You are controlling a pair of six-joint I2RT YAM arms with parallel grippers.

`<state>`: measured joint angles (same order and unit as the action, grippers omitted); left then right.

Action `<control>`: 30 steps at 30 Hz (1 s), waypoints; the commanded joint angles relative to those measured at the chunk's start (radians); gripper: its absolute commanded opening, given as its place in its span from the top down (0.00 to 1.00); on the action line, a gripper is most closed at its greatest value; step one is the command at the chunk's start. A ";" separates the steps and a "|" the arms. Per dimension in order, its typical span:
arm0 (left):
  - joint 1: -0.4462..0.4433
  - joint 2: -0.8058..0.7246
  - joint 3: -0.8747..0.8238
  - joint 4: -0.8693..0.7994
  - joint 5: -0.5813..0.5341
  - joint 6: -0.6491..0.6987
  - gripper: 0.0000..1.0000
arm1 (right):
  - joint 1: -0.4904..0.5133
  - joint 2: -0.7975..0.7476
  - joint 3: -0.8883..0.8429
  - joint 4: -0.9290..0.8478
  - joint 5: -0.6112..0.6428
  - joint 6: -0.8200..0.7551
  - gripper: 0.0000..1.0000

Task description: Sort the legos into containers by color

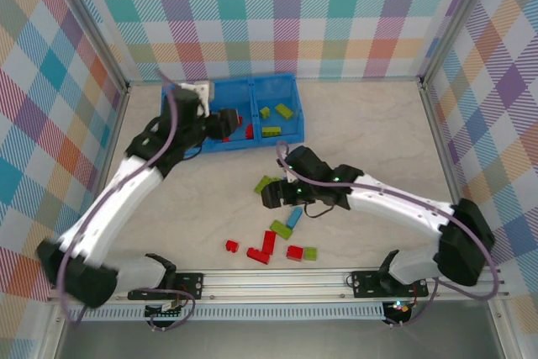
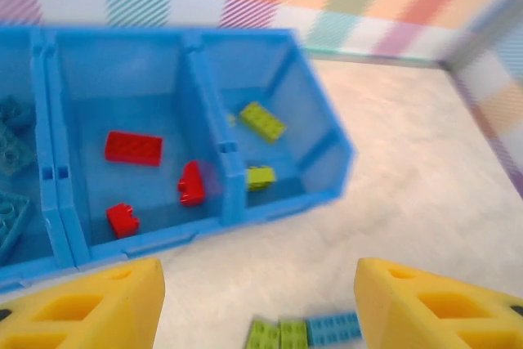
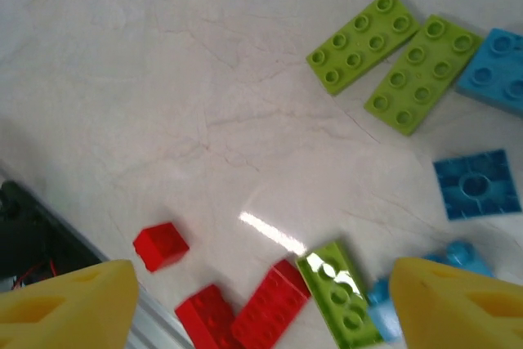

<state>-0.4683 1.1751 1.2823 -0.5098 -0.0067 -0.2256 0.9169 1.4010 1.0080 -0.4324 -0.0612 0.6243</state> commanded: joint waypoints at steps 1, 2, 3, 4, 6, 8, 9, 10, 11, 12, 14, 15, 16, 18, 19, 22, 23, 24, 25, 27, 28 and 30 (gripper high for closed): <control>-0.022 -0.155 -0.079 -0.201 0.104 0.265 0.36 | 0.009 0.102 0.061 0.100 0.004 0.172 0.28; -0.024 -0.213 -0.102 -0.248 0.145 0.334 0.36 | 0.013 0.144 0.083 0.109 0.010 0.195 0.33; -0.026 -0.258 -0.127 -0.288 0.188 0.392 0.35 | 0.019 0.185 0.115 0.104 0.025 0.211 0.36; -0.027 -0.317 -0.163 -0.331 0.248 0.481 0.33 | 0.026 0.230 0.154 0.091 0.046 0.220 0.37; -0.029 -0.416 -0.247 -0.396 0.349 0.632 0.26 | 0.029 0.329 0.265 -0.017 0.071 0.239 0.36; -0.029 -0.516 -0.358 -0.418 0.374 0.734 0.20 | 0.031 0.444 0.412 -0.174 0.112 0.237 0.29; -0.029 -0.552 -0.405 -0.406 0.360 0.741 0.17 | 0.033 0.488 0.471 -0.229 0.130 0.230 0.29; -0.029 -0.587 -0.450 -0.385 0.343 0.732 0.15 | 0.036 0.532 0.529 -0.286 0.154 0.228 0.29; -0.029 -0.614 -0.484 -0.360 0.340 0.713 0.14 | 0.039 0.571 0.577 -0.331 0.180 0.230 0.29; -0.029 -0.632 -0.506 -0.341 0.348 0.701 0.13 | 0.040 0.597 0.611 -0.358 0.200 0.232 0.28; -0.029 -0.654 -0.535 -0.291 0.367 0.678 0.12 | 0.041 0.651 0.668 -0.416 0.240 0.267 0.27; -0.029 -0.654 -0.545 -0.271 0.369 0.670 0.11 | 0.042 0.668 0.684 -0.431 0.247 0.278 0.27; -0.029 -0.646 -0.550 -0.255 0.372 0.668 0.11 | 0.043 0.684 0.695 -0.444 0.262 0.296 0.27; -0.029 -0.621 -0.555 -0.234 0.372 0.666 0.10 | 0.043 0.706 0.701 -0.442 0.275 0.313 0.26; -0.029 -0.604 -0.555 -0.227 0.370 0.665 0.10 | 0.043 0.718 0.707 -0.442 0.279 0.318 0.26; -0.029 -0.571 -0.554 -0.204 0.369 0.663 0.10 | 0.043 0.754 0.736 -0.446 0.276 0.324 0.27; -0.029 -0.565 -0.554 -0.197 0.369 0.663 0.10 | 0.043 0.767 0.748 -0.451 0.276 0.334 0.28; -0.029 -0.562 -0.555 -0.194 0.367 0.663 0.09 | 0.043 0.777 0.754 -0.456 0.281 0.343 0.28; -0.029 -0.560 -0.556 -0.191 0.365 0.663 0.09 | 0.043 0.786 0.761 -0.465 0.293 0.363 0.28; -0.029 -0.564 -0.563 -0.187 0.361 0.661 0.09 | 0.043 0.803 0.767 -0.466 0.301 0.382 0.29; -0.029 -0.568 -0.568 -0.183 0.359 0.657 0.09 | 0.043 0.811 0.771 -0.459 0.300 0.383 0.29; -0.029 -0.578 -0.579 -0.173 0.358 0.652 0.09 | 0.042 0.826 0.775 -0.453 0.305 0.386 0.30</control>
<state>-0.4908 0.6128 0.7208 -0.7212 0.3397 0.4198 0.9527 2.2032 1.7542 -0.8562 0.2165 0.9710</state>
